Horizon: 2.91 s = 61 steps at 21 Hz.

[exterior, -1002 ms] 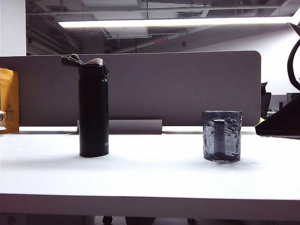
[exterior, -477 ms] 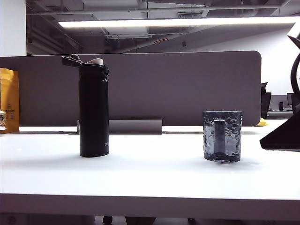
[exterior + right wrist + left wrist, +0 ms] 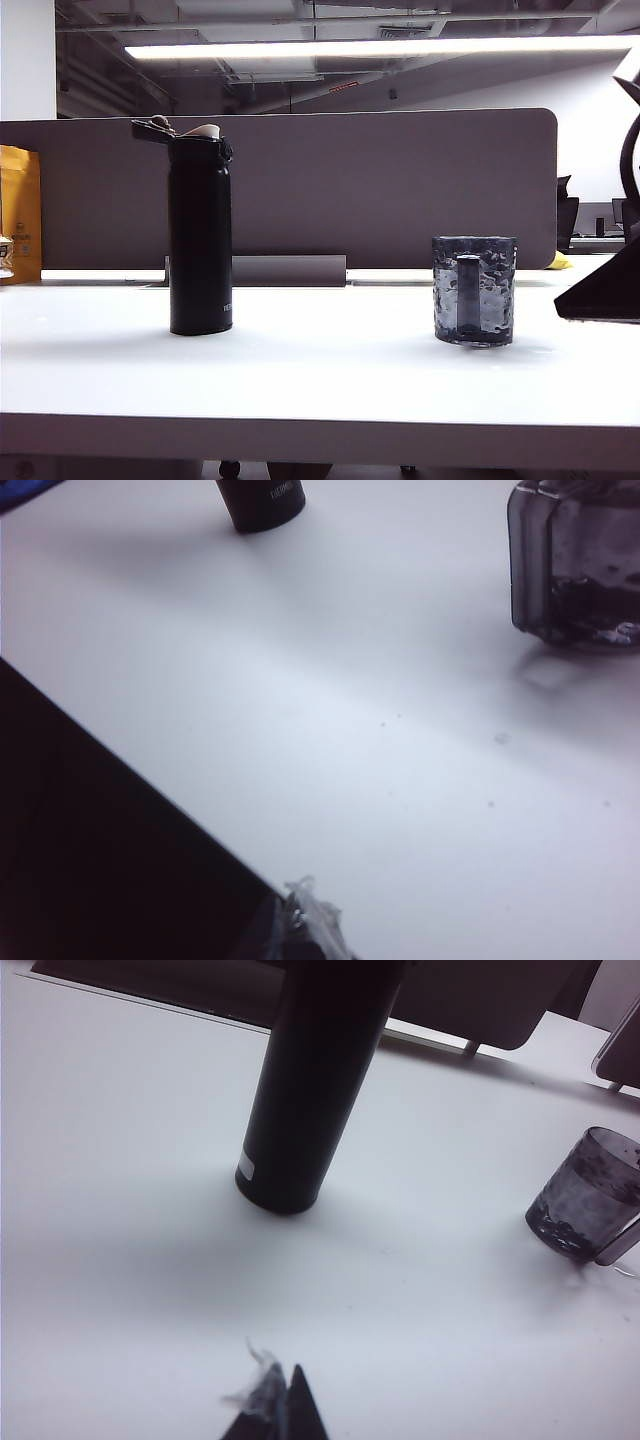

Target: Pick up the black thermos, pour some water into the cup, then place the black thermos back on the table.

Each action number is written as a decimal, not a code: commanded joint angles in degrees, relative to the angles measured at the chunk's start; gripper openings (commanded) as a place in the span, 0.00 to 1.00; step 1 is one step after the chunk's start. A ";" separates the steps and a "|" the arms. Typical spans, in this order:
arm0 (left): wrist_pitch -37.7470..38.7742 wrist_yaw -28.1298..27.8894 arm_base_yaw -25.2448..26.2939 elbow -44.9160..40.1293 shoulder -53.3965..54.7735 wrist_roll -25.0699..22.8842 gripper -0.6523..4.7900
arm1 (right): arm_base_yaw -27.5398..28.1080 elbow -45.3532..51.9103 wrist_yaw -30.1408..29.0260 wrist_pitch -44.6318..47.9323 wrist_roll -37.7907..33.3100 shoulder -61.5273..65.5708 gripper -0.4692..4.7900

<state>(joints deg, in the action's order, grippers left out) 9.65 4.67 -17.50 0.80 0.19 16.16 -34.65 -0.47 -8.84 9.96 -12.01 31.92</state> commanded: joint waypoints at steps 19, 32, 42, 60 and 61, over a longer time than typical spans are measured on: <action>0.15 1.53 26.12 -0.31 0.04 -0.31 0.11 | 13.25 0.26 -0.26 -2.69 0.02 -29.86 0.09; 0.13 1.77 25.46 -0.31 0.04 -0.31 0.11 | 25.22 0.26 -0.26 -2.47 0.02 -31.82 0.09; -4.13 1.53 25.53 -0.28 0.04 -18.75 0.11 | 27.34 0.26 -0.26 -2.47 0.02 -31.82 0.09; -4.57 1.57 25.53 -0.20 0.04 -19.15 0.11 | 27.41 0.26 5.86 -3.37 6.54 -31.82 0.09; -4.55 1.57 25.53 -0.20 0.04 -19.17 0.11 | 27.39 0.26 6.43 -3.52 6.54 -31.82 0.09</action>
<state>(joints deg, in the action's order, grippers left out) 5.98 6.20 7.99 0.54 0.19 -2.98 -7.25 -0.47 -3.14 6.37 -5.69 0.10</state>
